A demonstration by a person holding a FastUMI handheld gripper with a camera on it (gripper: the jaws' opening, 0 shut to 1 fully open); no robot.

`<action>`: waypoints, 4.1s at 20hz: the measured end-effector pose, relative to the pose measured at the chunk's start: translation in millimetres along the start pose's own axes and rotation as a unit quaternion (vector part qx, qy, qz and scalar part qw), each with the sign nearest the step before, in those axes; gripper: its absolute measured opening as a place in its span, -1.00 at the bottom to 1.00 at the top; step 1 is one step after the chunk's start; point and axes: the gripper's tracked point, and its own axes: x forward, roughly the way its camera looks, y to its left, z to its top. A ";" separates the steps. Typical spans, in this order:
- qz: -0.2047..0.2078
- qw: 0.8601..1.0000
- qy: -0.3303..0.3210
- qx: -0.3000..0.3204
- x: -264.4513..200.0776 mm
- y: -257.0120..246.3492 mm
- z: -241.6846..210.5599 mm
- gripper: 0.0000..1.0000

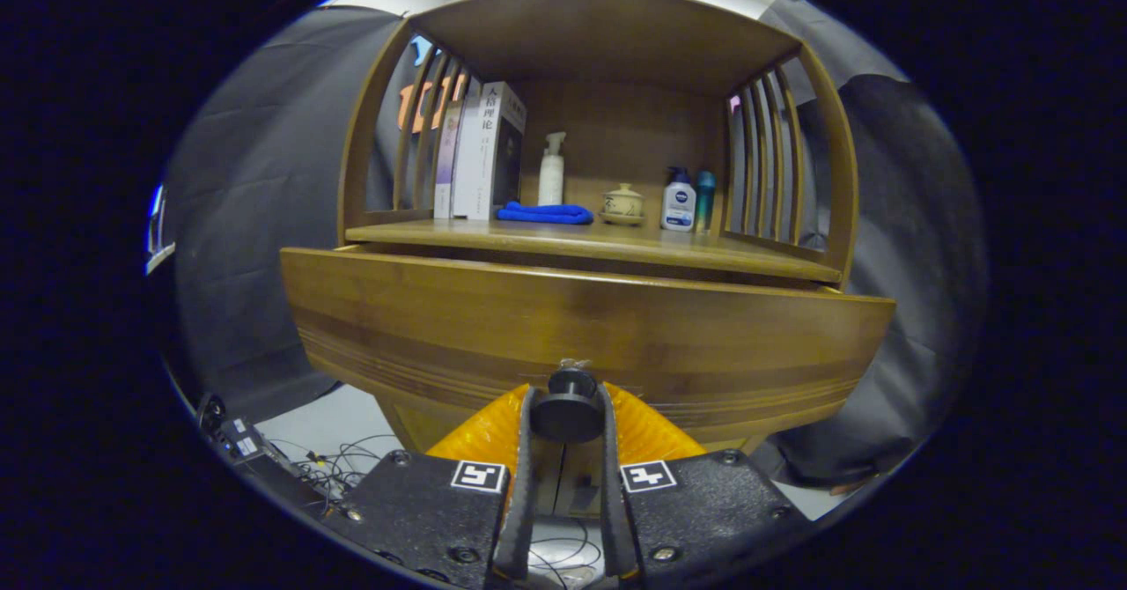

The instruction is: Pull open the drawer, take out the items inside it, and place them on the countertop above the cabinet.

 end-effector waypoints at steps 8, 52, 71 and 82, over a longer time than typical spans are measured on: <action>0.011 1.000 -0.002 0.022 -41.5 7.3 -16.5 -0.31; 0.045 0.997 0.006 -0.056 -45.9 9.1 126.8 0.87; 0.044 0.941 0.335 0.020 28.1 10.8 8.2 -0.56; 0.033 0.955 0.294 0.001 28.3 -4.0 43.9 -0.63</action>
